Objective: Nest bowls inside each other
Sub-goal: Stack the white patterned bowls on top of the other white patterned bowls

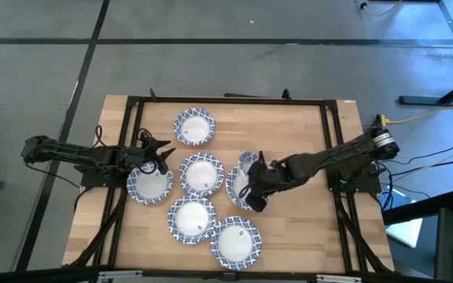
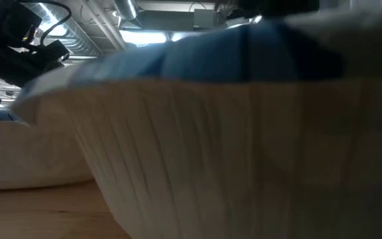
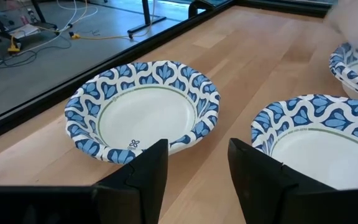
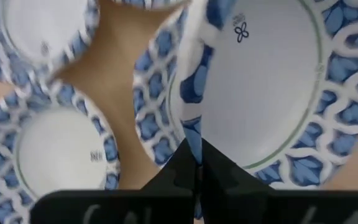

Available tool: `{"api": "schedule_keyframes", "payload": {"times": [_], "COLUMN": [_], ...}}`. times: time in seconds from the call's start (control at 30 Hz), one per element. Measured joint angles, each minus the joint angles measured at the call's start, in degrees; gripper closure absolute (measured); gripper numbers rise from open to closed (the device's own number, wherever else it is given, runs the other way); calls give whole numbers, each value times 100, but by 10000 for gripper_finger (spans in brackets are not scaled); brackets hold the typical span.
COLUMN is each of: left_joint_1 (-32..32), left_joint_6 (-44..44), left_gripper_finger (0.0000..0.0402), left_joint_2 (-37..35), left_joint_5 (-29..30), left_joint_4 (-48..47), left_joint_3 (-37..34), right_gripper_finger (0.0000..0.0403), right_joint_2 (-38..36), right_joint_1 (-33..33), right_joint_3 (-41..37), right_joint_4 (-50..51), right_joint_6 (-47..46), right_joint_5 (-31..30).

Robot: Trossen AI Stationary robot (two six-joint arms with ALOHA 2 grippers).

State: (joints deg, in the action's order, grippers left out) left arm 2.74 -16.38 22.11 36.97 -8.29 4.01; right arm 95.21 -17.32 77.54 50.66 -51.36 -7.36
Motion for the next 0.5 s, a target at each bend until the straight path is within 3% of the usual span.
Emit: {"api": "schedule_keyframes", "payload": {"times": [0.23,0.5], "left_joint_1": [0,0], "left_joint_6": [2,3], "left_gripper_finger": [239,239], "left_joint_2": [0,0], "left_joint_5": [0,0], "left_joint_4": [0,0], "left_joint_3": [0,0], "right_gripper_finger": [399,400], "right_joint_2": [703,838], "right_joint_1": [-2,38], "right_joint_3": [0,0], "right_joint_4": [-10,578], "right_joint_6": [82,5], "right_joint_5": [580,333]}}
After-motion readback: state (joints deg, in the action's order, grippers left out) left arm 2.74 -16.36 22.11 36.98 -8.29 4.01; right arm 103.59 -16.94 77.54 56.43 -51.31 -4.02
